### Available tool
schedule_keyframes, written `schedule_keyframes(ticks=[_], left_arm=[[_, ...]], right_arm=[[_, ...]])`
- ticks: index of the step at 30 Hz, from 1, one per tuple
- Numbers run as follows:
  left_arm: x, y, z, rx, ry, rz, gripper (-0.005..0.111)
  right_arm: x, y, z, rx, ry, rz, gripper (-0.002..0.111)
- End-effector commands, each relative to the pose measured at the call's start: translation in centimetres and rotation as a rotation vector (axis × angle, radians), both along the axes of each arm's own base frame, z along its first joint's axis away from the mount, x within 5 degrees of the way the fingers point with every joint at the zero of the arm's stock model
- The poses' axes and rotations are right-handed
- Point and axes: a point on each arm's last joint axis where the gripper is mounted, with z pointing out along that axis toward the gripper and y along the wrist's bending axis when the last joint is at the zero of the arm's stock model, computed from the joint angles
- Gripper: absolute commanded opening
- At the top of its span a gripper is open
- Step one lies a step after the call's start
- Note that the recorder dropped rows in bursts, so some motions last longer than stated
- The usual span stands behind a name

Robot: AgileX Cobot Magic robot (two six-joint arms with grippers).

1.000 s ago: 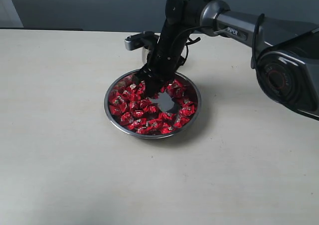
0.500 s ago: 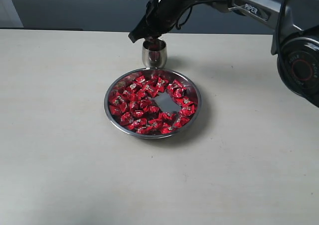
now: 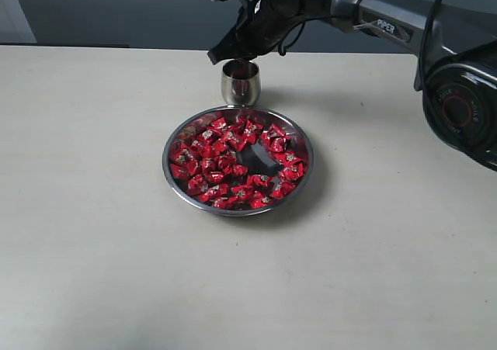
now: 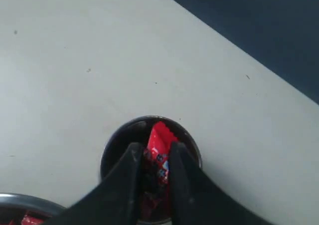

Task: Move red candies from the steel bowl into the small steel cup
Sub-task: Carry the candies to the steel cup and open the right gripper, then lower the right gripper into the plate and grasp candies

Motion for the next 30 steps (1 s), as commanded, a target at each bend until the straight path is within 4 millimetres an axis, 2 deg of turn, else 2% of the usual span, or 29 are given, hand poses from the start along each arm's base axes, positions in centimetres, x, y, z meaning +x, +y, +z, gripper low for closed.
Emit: schedule_keyframes(ticks=[1, 3, 7, 9, 17, 23, 30], left_arm=[[0.0, -0.1, 0.0, -0.008, -0.008, -0.008, 0.0], [0.0, -0.1, 0.0, -0.008, -0.008, -0.008, 0.0], [0.0, -0.1, 0.0, -0.008, -0.008, -0.008, 0.0], [0.0, -0.1, 0.0, -0.008, -0.008, -0.008, 0.0], [0.0, -0.1, 0.0, -0.008, -0.008, -0.008, 0.0], [0.0, -0.1, 0.0, -0.008, -0.008, -0.008, 0.0], [0.0, -0.1, 0.0, -0.008, -0.008, -0.008, 0.0]], right_arm=[[0.2, -0.4, 0.1, 0.005, 0.002, -0.017, 0.002], [0.1, -0.4, 0.0, 0.002, 0.014, -0.017, 0.009], [0.0, -0.5, -0.3, -0.016, 0.03, -0.011, 0.033], [0.0, -0.5, -0.3, -0.018, 0.029, -0.011, 0.038], [-0.3, -0.6, -0.2, -0.03, 0.068, -0.009, 0.04], [-2.6, -0.7, 0.4, -0.069, 0.275, 0.035, 0.04], [-5.2, 0.0, -1.1, -0.117, 0.534, 0.169, 0.04]])
